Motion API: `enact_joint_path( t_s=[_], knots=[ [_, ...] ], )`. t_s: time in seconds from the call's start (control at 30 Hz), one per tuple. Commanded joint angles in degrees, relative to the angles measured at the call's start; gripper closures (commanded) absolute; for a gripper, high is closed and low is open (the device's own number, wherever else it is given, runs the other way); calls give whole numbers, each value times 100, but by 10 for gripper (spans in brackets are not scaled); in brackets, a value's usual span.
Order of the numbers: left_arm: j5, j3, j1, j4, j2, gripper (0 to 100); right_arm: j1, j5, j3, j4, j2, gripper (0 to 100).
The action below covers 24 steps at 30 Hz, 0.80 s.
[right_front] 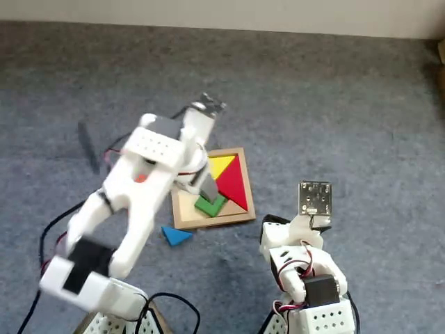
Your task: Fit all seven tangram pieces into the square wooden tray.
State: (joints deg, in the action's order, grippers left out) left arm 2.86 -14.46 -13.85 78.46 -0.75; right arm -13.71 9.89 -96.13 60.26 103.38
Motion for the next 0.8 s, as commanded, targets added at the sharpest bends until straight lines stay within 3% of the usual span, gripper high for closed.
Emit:
enact_joint_path(
  t_s=[0.0,0.13,0.4,0.63,0.77],
  knots=[
    [466,-277,356,308,1209,681,92,-62,-778,13,-22,995],
    [809,-1253,760,88,1991,681,101,-62,-778,13,-22,995],
    [1081,-2527,2053,-1547,2255,681,101,-62,-778,13,-22,995],
    [703,-3081,2264,-2180,2158,681,101,-62,-778,13,-22,995],
    [659,-2958,2273,-2444,1420,681,101,-62,-778,13,-22,995]
  ],
)
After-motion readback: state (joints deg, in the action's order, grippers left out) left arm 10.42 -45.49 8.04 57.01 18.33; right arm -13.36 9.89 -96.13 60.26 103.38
